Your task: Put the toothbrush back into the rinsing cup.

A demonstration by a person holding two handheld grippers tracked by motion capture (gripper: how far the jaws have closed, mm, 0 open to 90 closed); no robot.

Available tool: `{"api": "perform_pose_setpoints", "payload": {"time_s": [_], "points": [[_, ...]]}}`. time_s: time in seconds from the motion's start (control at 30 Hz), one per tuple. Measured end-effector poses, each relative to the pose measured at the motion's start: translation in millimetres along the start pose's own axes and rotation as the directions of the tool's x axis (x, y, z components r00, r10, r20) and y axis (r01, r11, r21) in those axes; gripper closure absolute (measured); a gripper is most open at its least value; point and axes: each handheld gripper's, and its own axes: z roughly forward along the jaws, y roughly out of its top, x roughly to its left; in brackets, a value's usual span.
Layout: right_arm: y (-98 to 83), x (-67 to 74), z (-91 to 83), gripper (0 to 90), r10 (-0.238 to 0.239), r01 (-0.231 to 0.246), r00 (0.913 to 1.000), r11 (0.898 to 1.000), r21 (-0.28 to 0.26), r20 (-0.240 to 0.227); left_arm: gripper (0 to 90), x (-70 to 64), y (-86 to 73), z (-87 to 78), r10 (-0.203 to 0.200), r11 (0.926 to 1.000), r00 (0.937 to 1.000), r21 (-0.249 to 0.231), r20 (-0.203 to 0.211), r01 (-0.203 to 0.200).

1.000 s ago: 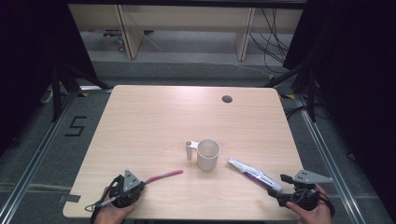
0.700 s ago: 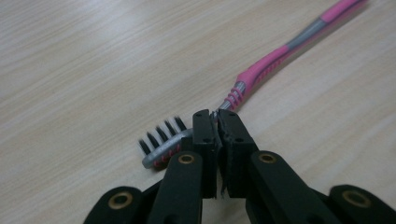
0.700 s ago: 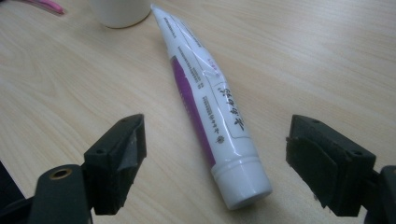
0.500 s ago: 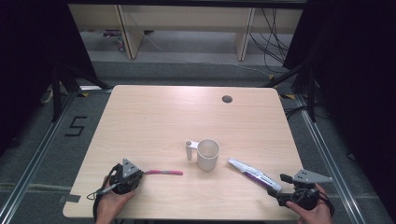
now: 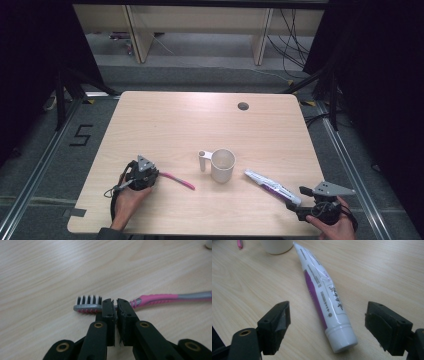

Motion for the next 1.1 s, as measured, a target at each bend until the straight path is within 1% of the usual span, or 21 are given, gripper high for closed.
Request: {"api": "perform_pose_setpoints", "payload": {"time_s": [0.03, 0.07, 0.13, 0.33, 0.4, 0.43, 0.5, 0.57, 0.63, 0.67, 0.7, 0.73, 0.77, 0.8, 0.83, 0.87, 0.9, 0.93, 1.0, 1.03, 1.1], "points": [[-0.1, -0.2, 0.0, 21.2, 0.000, 0.000, 1.0000, 1.000, 0.001, -0.001, 83.8, -0.9, 3.1, 3.0, -0.002, 1.0000, 1.0000, -0.001, 0.002, 0.002], [0.1, -2.5, 0.4, 21.2, -0.021, 0.021, 0.9998, 1.000, -0.004, 0.001, 83.6, -1.8, 6.2, 5.7, -0.005, 1.0000, 1.0000, 0.001, 0.005, 0.005], [0.1, -2.7, 0.4, 21.2, -0.022, 0.022, 0.9998, 1.000, -0.005, 0.000, 83.5, -3.3, 11.5, 10.8, -0.013, 0.9999, 0.9999, -0.003, 0.009, 0.013], [0.1, -2.9, 0.4, 21.2, -0.025, 0.025, 0.9997, 1.000, -0.003, -0.002, 83.5, -9.6, 22.2, 22.1, -0.014, 0.9999, 0.9997, -0.007, 0.019, 0.014], [0.1, -3.0, 0.4, 21.2, -0.024, 0.024, 0.9997, 1.000, -0.002, -0.004, 83.5, -11.5, 25.1, 24.7, -0.016, 0.9998, 0.9997, -0.010, 0.021, 0.016], [0.1, -3.0, 0.4, 21.2, -0.023, 0.023, 0.9997, 1.000, -0.002, -0.004, 83.4, -11.8, 26.5, 25.2, -0.009, 0.9999, 0.9997, -0.007, 0.022, 0.010], [0.1, -3.0, 0.3, 21.2, -0.024, 0.024, 0.9997, 1.000, -0.003, -0.003, 83.4, -14.0, 28.3, 26.5, -0.011, 0.9998, 0.9996, -0.017, 0.026, 0.012], [0.3, -3.1, -0.2, 21.2, -0.026, 0.026, 0.9997, 1.000, 0.003, -0.003, 83.3, -15.2, 29.2, 26.0, -0.010, 0.9999, 0.9997, -0.009, 0.024, 0.010], [0.3, -3.1, -0.2, 21.2, -0.026, 0.026, 0.9997, 1.000, 0.004, -0.003, 82.3, -15.1, 29.1, 25.9, -0.010, 0.9998, 0.9996, -0.015, 0.025, 0.011], [0.4, -3.1, -0.2, 21.3, -0.026, 0.026, 0.9996, 1.000, 0.004, -0.003, 81.1, -15.1, 29.1, 25.9, -0.010, 0.9998, 0.9996, -0.015, 0.025, 0.011], [0.1, -0.4, -0.9, 21.3, 0.004, -0.004, 1.0000, 1.000, 0.010, -0.003, 79.2, -15.1, 29.4, 23.8, -0.016, 0.9997, 0.9996, -0.017, 0.024, 0.017], [0.1, -1.0, -0.8, 21.3, -0.003, 0.003, 1.0000, 1.000, 0.007, -0.002, 77.5, -15.4, 29.4, 22.8, -0.025, 0.9994, 0.9993, -0.026, 0.029, 0.025], [0.0, -0.3, -0.9, 21.3, 0.005, -0.005, 1.0000, 1.000, 0.012, -0.003, 74.7, -15.9, 29.7, 20.8, -0.039, 0.9989, 0.9988, -0.024, 0.029, 0.039], [0.0, -0.3, -0.9, 21.3, 0.005, -0.005, 1.0000, 1.000, 0.012, -0.003, 70.4, -15.9, 29.7, 20.8, -0.039, 0.9989, 0.9988, -0.024, 0.029, 0.039], [-0.2, -0.6, 0.0, 21.3, -0.006, 0.006, 1.0000, 1.000, 0.006, -0.002, 66.6, -16.2, 30.1, 18.0, -0.070, 0.9969, 0.9968, -0.033, 0.038, 0.072], [0.1, -2.5, 0.2, 21.4, -0.024, 0.024, 0.9997, 1.000, 0.000, -0.001, 65.0, -15.8, 30.5, 16.2, -0.079, 0.9963, 0.9958, -0.030, 0.046, 0.080], [0.1, -2.4, 0.0, 21.4, -0.024, 0.024, 0.9997, 1.000, -0.002, 0.000, 62.8, -16.4, 30.9, 15.0, -0.097, 0.9945, 0.9942, -0.036, 0.047, 0.099], [-0.2, -0.4, 0.2, 21.4, -0.004, 0.004, 1.0000, 1.000, 0.001, 0.005, 60.0, -16.8, 31.7, 13.8, -0.111, 0.9931, 0.9926, -0.032, 0.049, 0.113], [-0.1, -0.4, -0.3, 21.4, -0.003, 0.003, 1.0000, 1.000, 0.002, -0.002, 54.6, -17.3, 32.5, 12.7, -0.117, 0.9927, 0.9916, -0.022, 0.053, 0.119], [-0.2, -0.5, -0.3, 21.4, -0.004, 0.004, 1.0000, 1.000, 0.004, -0.002, 53.1, -18.9, 33.9, 11.2, -0.119, 0.9927, 0.9909, -0.009, 0.063, 0.120], [-0.1, -0.6, 0.3, 21.4, -0.008, 0.008, 1.0000, 1.000, 0.001, 0.004, 50.4, -21.6, 35.3, 10.7, -0.121, 0.9926, 0.9899, -0.001, 0.073, 0.122]]}}
